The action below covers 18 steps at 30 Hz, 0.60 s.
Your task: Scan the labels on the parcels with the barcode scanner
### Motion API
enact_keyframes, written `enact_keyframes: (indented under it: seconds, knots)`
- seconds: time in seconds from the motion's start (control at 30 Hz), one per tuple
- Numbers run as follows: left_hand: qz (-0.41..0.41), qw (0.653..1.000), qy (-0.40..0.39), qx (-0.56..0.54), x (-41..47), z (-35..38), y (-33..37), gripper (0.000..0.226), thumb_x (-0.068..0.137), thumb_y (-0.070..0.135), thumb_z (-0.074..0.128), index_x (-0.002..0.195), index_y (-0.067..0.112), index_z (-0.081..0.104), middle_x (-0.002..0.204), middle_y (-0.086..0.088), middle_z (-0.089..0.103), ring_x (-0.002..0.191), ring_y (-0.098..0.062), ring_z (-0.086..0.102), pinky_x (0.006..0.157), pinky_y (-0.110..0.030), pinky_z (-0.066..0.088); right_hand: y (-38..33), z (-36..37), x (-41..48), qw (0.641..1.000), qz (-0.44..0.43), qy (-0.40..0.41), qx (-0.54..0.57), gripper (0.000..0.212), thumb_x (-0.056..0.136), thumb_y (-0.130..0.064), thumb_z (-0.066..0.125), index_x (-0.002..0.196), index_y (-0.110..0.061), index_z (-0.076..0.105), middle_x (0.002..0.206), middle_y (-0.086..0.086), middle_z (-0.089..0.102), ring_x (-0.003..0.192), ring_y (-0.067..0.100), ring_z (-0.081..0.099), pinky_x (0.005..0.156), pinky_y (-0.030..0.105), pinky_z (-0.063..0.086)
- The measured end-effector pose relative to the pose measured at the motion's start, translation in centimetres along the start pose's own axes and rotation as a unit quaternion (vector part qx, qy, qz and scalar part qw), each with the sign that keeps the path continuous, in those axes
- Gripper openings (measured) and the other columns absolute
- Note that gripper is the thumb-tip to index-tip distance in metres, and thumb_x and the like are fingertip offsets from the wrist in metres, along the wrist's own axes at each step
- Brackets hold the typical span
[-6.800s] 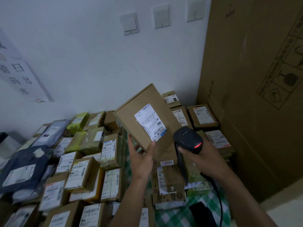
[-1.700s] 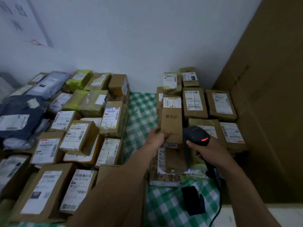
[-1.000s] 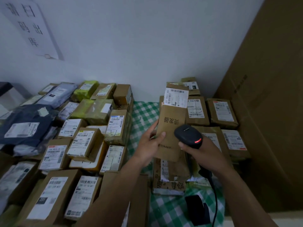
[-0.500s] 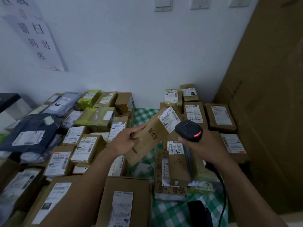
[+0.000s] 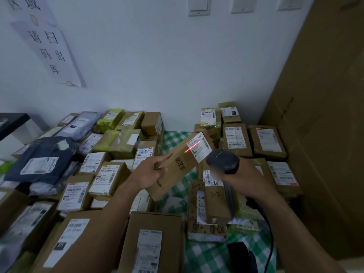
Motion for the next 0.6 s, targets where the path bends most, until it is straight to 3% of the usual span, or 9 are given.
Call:
enact_keyframes:
  seconds: [0.27, 0.4, 0.6]
  knots:
    - [0.008, 1.0, 0.0, 0.001, -0.2, 0.0, -0.4, 0.06, 0.103, 0.018, 0.057, 0.154, 0.045, 0.039, 0.146, 0.007, 0.058, 0.136, -0.023, 0.051, 0.112, -0.058, 0.043, 0.1, 0.4, 0.3, 1.0, -0.008, -0.008, 0.008, 0.043, 0.083, -0.037, 0.086, 0.115, -0.051, 0.061, 0.115, -0.024, 0.068, 0.105, -0.005, 0.063, 0.081, 0.019, 0.049]
    - [0.006, 1.0, 0.006, -0.001, -0.2, -0.2, -0.6, 0.059, 0.104, 0.018, 0.057, 0.155, 0.042, 0.04, 0.146, 0.006, 0.057, 0.133, -0.023, 0.052, 0.11, -0.056, 0.045, 0.4, 0.4, 0.6, 1.0, -0.006, 0.0, 0.003, 0.041, 0.082, -0.04, 0.087, 0.114, -0.05, 0.064, 0.116, -0.021, 0.071, 0.107, -0.001, 0.065, 0.089, 0.029, 0.052]
    - [-0.015, 0.992, 0.12, -0.04, 0.0, 1.2, -2.1, 0.067, 0.101, 0.021, 0.063, 0.16, 0.03, 0.033, 0.142, 0.006, 0.054, 0.128, -0.014, 0.05, 0.109, -0.049, 0.049, 1.5, 0.6, 1.0, 1.0, 0.007, -0.003, -0.003, 0.038, 0.086, -0.041, 0.083, 0.12, -0.044, 0.066, 0.116, -0.018, 0.071, 0.107, 0.002, 0.065, 0.085, 0.027, 0.049]
Point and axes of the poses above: each hand's wrist, its own x-axis towards the middle knuckle, its own z-axis out of the palm, y = z × x, the point moved 7 cm from there along x, towards the middle knuckle
